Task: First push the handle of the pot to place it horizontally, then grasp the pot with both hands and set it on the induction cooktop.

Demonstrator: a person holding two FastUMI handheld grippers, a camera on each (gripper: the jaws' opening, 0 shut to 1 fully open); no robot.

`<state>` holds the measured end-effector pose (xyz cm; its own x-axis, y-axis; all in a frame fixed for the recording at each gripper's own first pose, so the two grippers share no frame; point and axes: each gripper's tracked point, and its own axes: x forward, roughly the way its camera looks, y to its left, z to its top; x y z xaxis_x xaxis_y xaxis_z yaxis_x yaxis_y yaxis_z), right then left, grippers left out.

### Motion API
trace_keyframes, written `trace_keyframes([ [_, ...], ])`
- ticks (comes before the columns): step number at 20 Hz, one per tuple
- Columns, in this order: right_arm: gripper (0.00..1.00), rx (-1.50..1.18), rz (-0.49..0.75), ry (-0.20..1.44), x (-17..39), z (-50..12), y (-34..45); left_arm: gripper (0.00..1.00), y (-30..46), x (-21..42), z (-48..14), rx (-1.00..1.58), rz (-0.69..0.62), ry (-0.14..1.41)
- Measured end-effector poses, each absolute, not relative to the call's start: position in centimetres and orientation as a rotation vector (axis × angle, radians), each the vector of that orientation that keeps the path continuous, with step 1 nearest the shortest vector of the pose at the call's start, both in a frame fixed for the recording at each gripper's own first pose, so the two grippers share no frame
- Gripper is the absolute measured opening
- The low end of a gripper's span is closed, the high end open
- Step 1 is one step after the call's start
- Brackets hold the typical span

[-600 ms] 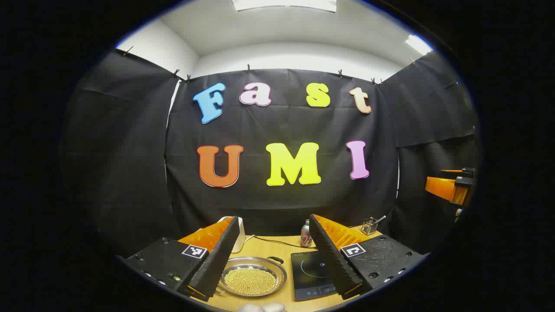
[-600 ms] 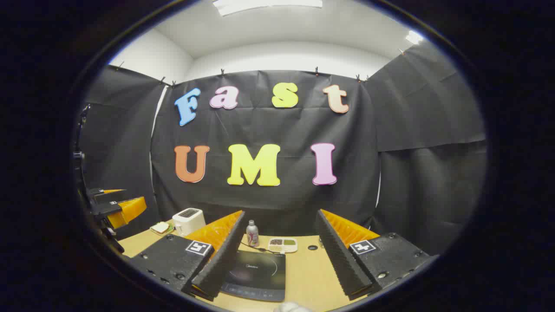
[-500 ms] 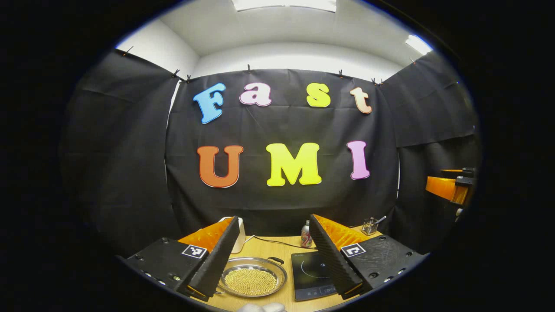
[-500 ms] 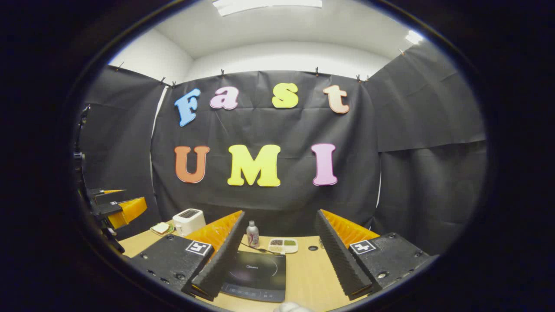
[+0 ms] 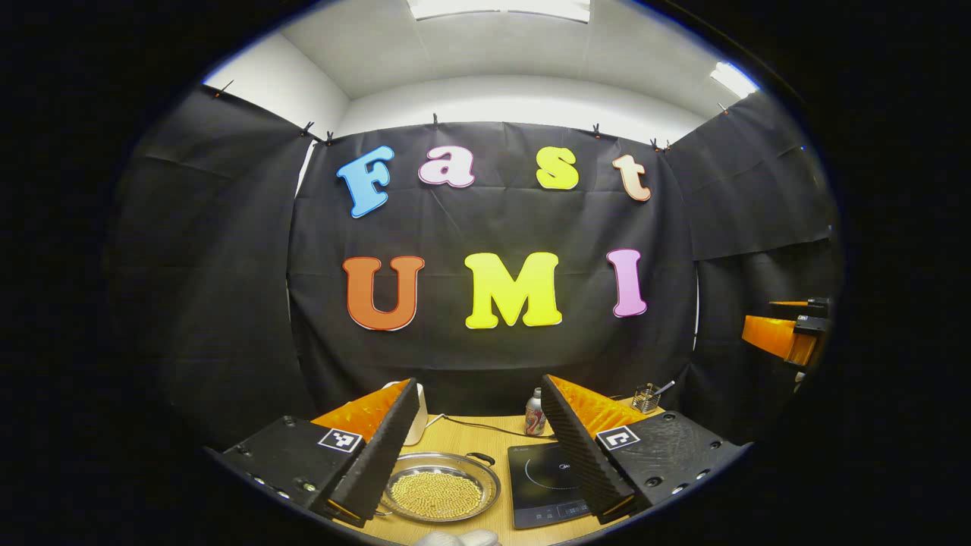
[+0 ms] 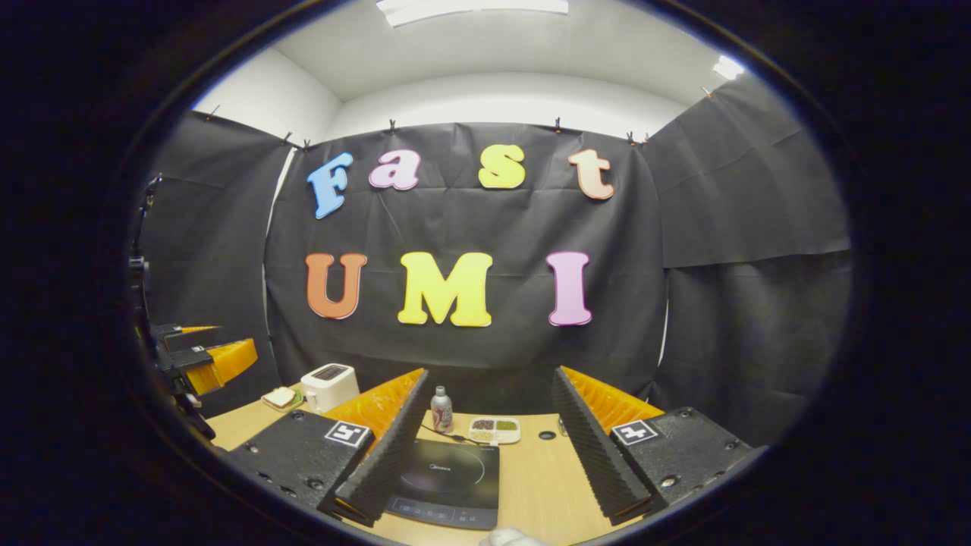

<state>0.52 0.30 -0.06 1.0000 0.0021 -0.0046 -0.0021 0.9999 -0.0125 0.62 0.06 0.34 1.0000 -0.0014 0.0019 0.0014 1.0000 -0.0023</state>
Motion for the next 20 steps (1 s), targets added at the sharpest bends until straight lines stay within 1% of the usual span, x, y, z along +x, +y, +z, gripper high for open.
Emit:
trace_keyframes([
  [3,0.96,-0.017,0.002,0.013,0.6,-0.5,0.3,0.96,0.5,0.7,-0.2,0.006,0.007,0.006],
  [4,1.00,-0.017,0.002,0.017,0.6,-0.5,0.3,0.96,0.7,0.7,-0.5,0.010,0.014,0.010],
  [5,0.96,-0.019,0.002,0.023,0.6,-0.8,0.3,0.96,0.8,0.7,-0.9,0.009,0.015,0.019],
  [6,0.96,-0.019,0.003,0.028,0.6,-0.8,0.3,0.96,0.9,0.9,-1.6,0.007,0.017,0.032],
  [7,0.96,-0.021,0.004,0.030,0.5,-1.0,0.4,0.96,1.2,1.1,-2.2,0.007,0.019,0.050],
  [8,1.00,-0.023,0.004,0.033,0.6,-0.9,0.4,0.96,1.3,1.1,-3.3,0.009,0.015,0.083],
  [9,0.96,-0.027,0.006,0.036,0.5,-1.1,0.4,0.96,1.5,1.2,-4.5,0.012,0.016,0.115],
  [10,0.96,-0.031,0.005,0.038,0.5,-1.1,0.5,0.95,1.8,1.2,-5.4,0.017,0.020,0.146],
  [11,1.00,-0.035,0.006,0.040,0.4,-1.1,0.6,0.81,2.1,1.2,-6.5,0.025,0.026,0.178],
  [12,0.96,-0.037,0.008,0.043,0.4,-1.2,0.7,0.65,2.5,1.2,-8.1,0.032,0.030,0.233],
  [14,0.96,-0.036,0.013,0.052,0.3,-1.5,0.9,0.44,3.0,0.6,-11.8,-0.005,0.048,0.365],
  [15,0.96,-0.036,0.015,0.057,0.3,-1.8,1.0,0.17,3.2,0.4,-13.3,-0.036,0.049,0.425],
  [16,0.96,-0.038,0.017,0.062,0.2,-2.0,1.1,0.07,3.2,0.2,-15.1,-0.058,0.045,0.477],
  [17,1.00,-0.040,0.018,0.070,0.1,-2.4,1.2,0.06,3.1,-0.1,-16.7,-0.069,0.028,0.516],
  [18,0.96,-0.041,0.019,0.077,0.1,-2.6,1.3,0.06,3.3,-0.1,-18.6,-0.073,0.015,0.558],
  [19,0.96,-0.044,0.020,0.090,0.1,-3.1,1.3,0.01,3.3,-0.5,-20.8,-0.090,0.008,0.620],
  [20,0.96,-0.042,0.022,0.103,0.1,-3.5,1.4,0.02,3.6,-1.1,-22.6,-0.110,0.005,0.669],
])
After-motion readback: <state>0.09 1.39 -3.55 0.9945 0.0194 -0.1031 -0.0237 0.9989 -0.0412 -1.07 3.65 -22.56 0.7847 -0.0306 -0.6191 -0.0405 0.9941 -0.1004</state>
